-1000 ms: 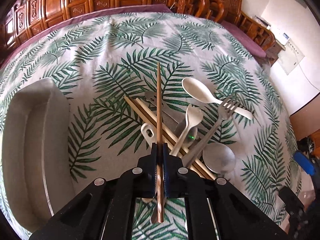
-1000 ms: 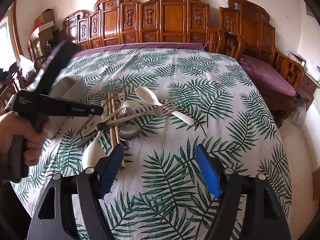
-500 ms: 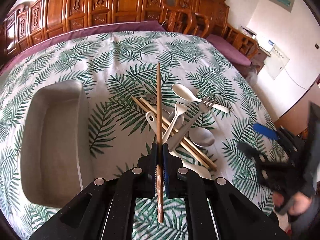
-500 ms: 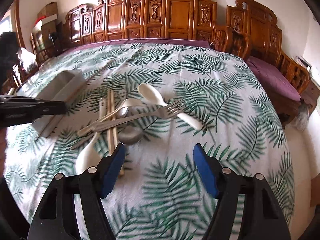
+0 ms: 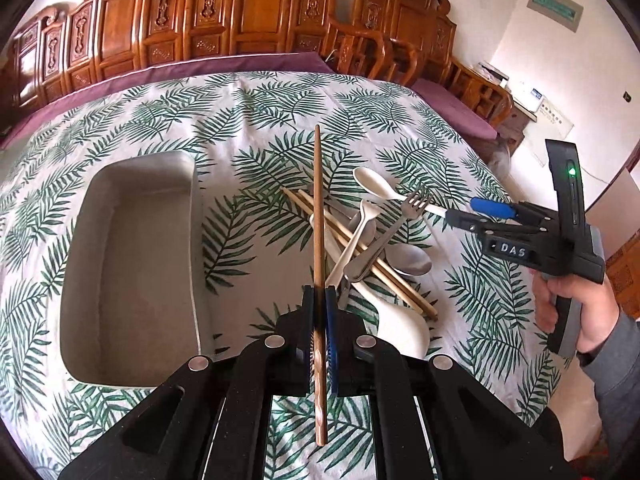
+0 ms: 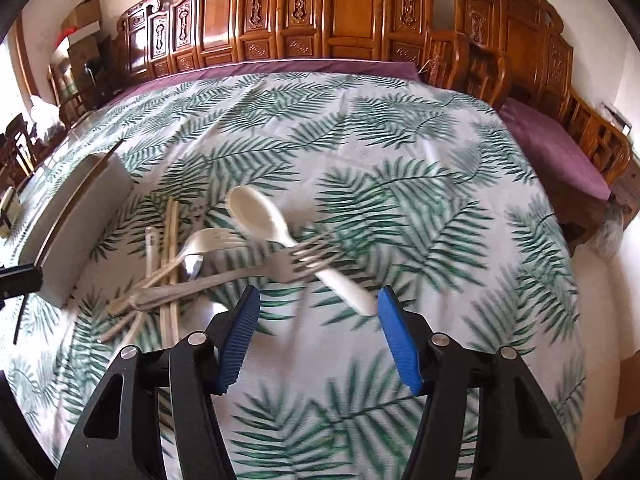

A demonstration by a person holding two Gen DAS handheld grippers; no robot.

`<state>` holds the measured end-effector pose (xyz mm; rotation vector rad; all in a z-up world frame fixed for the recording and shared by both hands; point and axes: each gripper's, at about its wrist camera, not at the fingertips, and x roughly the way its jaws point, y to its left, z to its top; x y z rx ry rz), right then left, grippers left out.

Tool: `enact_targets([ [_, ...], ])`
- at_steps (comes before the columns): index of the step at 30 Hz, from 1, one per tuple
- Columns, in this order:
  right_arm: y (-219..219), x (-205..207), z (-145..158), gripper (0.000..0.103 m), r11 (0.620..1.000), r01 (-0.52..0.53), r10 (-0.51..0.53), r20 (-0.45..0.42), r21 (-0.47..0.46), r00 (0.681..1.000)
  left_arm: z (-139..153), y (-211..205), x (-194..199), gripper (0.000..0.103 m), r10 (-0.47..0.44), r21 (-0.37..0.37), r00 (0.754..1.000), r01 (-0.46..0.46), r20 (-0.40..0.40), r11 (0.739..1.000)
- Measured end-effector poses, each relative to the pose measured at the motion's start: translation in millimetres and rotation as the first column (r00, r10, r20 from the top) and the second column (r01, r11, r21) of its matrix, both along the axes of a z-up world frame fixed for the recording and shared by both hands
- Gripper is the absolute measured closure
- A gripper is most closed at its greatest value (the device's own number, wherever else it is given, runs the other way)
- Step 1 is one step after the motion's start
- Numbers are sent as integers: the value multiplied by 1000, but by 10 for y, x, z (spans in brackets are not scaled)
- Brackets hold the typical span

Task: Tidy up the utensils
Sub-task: 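Grasp the metal fork from the pile with the right tool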

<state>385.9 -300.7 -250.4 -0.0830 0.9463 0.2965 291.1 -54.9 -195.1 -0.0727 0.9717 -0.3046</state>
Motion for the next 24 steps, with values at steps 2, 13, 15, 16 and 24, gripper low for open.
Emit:
enact_targets([
  [2, 92, 7, -35, 40, 1000, 12, -12, -19, 22, 1000, -1, 28, -18, 98, 3, -9, 1000, -3, -1, 1000],
  [13, 385, 213, -294, 53, 980, 135, -112, -159, 143, 981, 66, 147, -104, 98, 8, -46, 1000, -7, 13, 999],
  [15, 394, 250, -304, 53, 976, 154, -129, -164, 153, 978, 82, 165, -107, 98, 9, -51, 1000, -8, 16, 999],
  [16, 409, 279, -305, 53, 975, 164, -139, -167, 148, 976, 91, 179, -112, 98, 9, -53, 1000, -8, 18, 999],
  [24, 523, 374, -302, 58, 971, 230, -217, -164, 63, 962, 119, 287, -152, 98, 15, -69, 1000, -13, 25, 998],
])
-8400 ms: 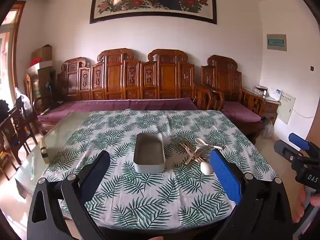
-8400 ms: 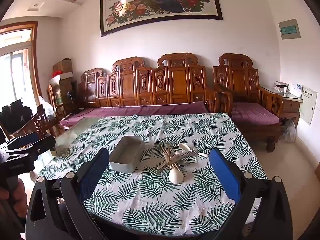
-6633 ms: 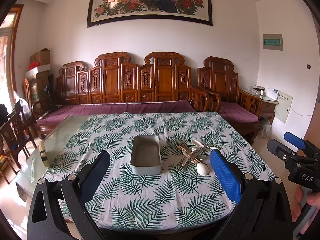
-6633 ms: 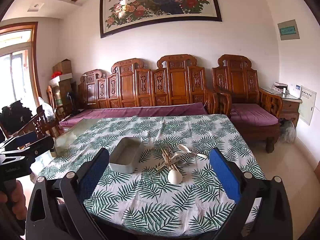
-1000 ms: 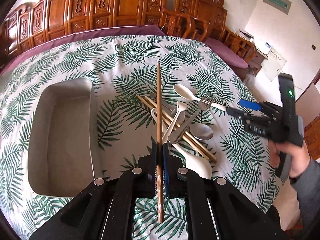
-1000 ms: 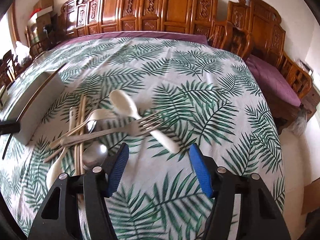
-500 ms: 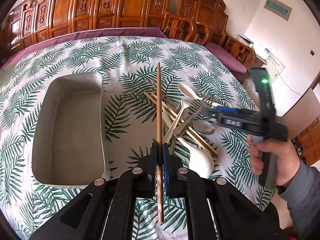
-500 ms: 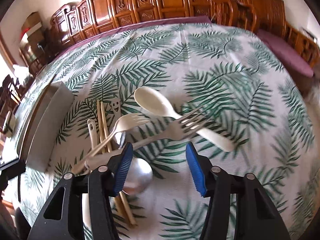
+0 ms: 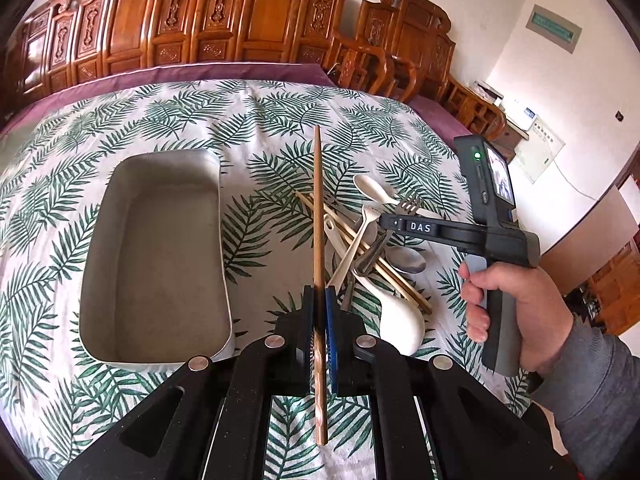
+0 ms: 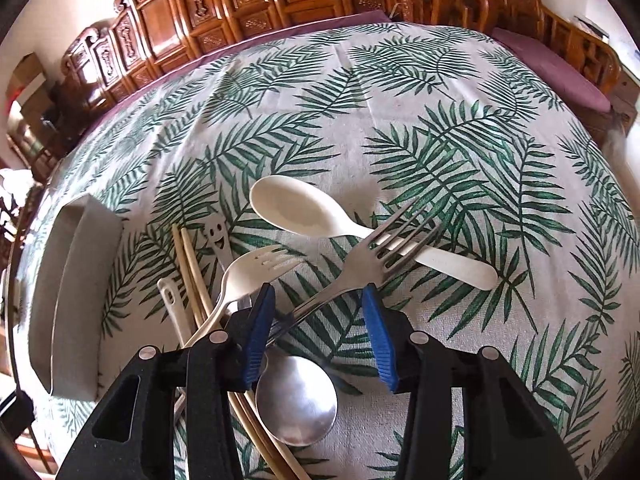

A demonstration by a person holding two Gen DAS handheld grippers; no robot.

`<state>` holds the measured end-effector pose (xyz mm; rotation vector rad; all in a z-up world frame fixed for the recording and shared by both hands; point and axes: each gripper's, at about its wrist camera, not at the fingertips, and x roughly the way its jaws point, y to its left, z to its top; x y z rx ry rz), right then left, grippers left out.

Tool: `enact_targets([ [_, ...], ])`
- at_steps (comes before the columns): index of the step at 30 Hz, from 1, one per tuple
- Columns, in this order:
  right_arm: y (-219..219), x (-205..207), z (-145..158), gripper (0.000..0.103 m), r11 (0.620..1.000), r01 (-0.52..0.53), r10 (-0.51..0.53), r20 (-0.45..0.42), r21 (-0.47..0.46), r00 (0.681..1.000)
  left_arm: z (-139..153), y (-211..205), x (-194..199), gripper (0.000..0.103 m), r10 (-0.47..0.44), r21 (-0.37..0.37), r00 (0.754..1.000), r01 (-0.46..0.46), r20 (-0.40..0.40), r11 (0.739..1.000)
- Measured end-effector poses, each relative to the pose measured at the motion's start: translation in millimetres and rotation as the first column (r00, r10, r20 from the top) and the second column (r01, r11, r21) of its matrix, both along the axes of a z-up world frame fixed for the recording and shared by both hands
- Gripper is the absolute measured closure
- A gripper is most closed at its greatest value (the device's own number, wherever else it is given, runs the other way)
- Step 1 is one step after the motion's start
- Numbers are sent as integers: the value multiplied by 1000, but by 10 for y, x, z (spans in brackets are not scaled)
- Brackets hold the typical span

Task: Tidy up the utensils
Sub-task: 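Grasp the metal fork from the pile with the right tool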

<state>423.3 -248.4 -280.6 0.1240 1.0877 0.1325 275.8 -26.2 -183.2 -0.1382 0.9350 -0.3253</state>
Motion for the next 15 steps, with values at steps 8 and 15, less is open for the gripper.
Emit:
enact_targets([
  [8, 8, -89, 2, 78, 998, 29, -30, -22, -60, 999, 65, 90, -82, 98, 5, -8, 1000, -5, 12, 1000],
  [15, -11, -173, 92, 94, 998, 18, -19, -20, -61, 1000, 165, 175, -125, 98, 18, 1, 999, -18, 30, 1000],
])
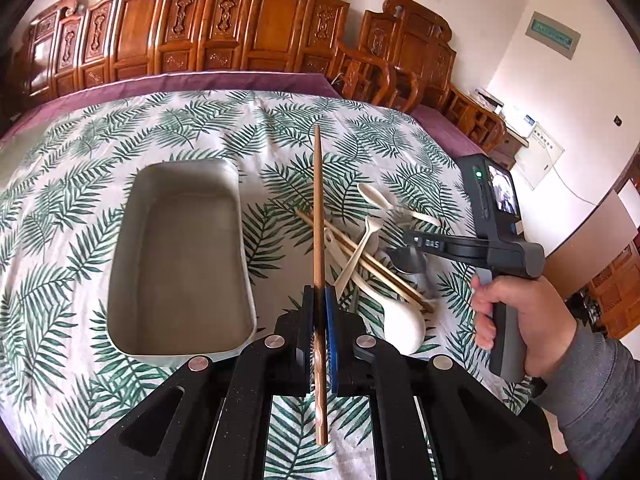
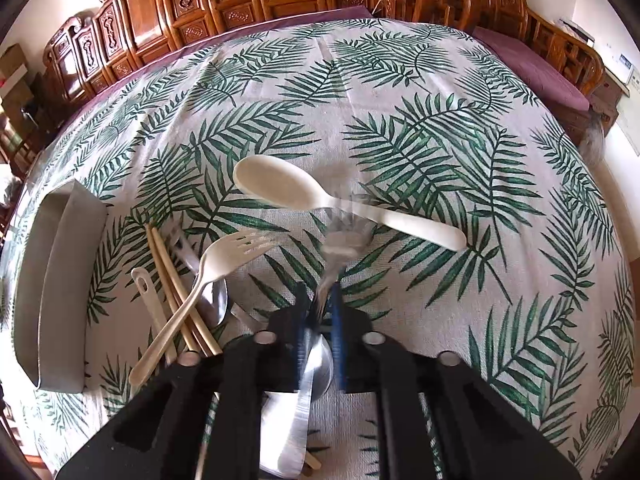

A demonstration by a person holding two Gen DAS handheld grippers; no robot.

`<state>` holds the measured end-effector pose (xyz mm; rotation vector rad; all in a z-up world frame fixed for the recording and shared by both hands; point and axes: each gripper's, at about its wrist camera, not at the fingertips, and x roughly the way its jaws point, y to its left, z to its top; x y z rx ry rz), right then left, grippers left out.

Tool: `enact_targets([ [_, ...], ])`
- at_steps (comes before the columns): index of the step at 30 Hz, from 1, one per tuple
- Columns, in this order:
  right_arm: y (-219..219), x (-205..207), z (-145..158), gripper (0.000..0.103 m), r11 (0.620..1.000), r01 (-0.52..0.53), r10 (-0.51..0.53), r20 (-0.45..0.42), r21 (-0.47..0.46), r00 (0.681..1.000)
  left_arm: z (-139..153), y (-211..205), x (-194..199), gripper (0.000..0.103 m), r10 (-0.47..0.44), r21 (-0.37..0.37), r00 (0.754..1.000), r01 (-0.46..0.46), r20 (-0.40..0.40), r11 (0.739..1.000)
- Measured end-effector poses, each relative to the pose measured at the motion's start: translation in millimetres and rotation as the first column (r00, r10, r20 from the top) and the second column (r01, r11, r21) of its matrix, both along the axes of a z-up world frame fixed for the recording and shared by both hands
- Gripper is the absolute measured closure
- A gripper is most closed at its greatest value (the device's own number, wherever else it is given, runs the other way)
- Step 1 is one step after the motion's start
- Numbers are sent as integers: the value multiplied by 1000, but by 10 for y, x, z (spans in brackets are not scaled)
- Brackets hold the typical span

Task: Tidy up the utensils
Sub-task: 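Grasp the metal fork from the pile with the right tool, then lower the chopstick into the grey tray and open the left tool while the right tool carries the fork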

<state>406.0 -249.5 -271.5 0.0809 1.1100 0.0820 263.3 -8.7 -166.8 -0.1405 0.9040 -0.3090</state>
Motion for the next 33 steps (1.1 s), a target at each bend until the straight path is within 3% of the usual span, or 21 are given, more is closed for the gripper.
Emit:
enact_targets([
  [16, 53, -212, 501, 95, 995, -101, 102, 97, -12, 990, 1, 564, 142, 98, 91, 33, 996, -91, 4, 995],
  [24, 500, -273, 846, 95, 978, -206, 199, 164, 31, 966, -189, 851, 381, 98, 138, 65, 990, -135, -39, 989],
  [33, 1102, -340, 1045, 95, 948, -311, 291, 205, 72, 935, -352, 890, 624, 98, 144, 78, 988, -139, -59, 987],
])
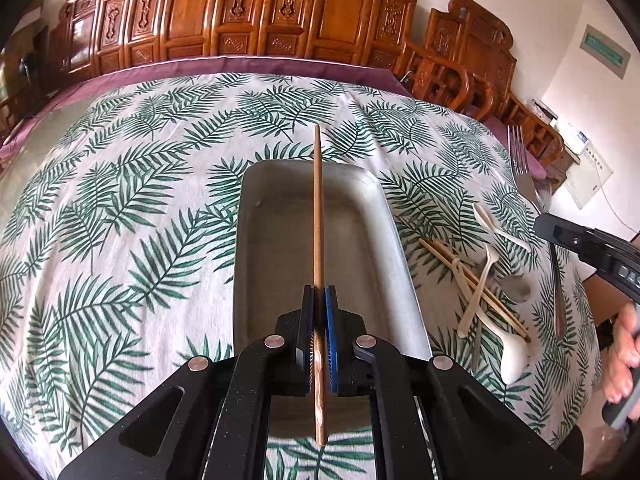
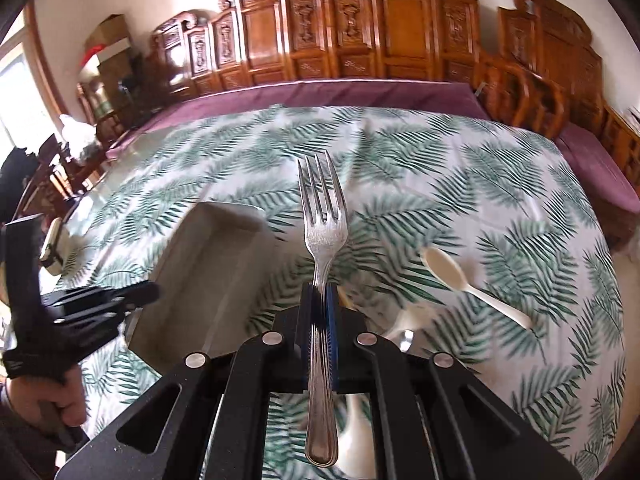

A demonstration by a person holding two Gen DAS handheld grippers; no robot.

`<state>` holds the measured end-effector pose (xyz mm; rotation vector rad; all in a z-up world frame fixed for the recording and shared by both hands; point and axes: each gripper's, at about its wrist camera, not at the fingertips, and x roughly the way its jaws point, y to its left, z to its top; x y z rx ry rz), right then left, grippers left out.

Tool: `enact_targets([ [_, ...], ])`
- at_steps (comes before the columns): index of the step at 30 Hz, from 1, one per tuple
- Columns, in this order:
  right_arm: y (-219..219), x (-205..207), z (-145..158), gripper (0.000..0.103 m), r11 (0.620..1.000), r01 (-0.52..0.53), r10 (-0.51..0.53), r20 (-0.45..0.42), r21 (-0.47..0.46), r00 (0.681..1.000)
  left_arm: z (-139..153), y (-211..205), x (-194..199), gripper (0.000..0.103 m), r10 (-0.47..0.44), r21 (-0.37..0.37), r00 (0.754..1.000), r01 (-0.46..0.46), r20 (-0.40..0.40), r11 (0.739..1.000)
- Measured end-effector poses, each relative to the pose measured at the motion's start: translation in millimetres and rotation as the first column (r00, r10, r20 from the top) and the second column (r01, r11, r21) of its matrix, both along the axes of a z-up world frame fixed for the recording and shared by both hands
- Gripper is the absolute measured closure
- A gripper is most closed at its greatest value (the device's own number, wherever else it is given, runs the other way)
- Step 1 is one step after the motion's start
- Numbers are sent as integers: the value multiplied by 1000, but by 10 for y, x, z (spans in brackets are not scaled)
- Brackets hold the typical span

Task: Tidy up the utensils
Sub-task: 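Lower the chopstick into the grey tray and open the left tool while the right tool carries the fork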

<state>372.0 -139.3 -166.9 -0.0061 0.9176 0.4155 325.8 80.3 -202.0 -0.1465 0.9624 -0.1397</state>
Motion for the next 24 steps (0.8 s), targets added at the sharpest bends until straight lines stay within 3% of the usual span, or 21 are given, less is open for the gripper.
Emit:
enact_targets([
  [12, 422, 51, -18, 95, 998, -56, 56, 2, 12, 998, -131, 41, 12, 98, 6, -19, 1000, -7, -28, 1000],
  [24, 910, 97, -100, 95, 994, -101, 102, -20, 37, 995, 280, 305, -252, 87, 31, 15, 998, -32, 59, 999],
])
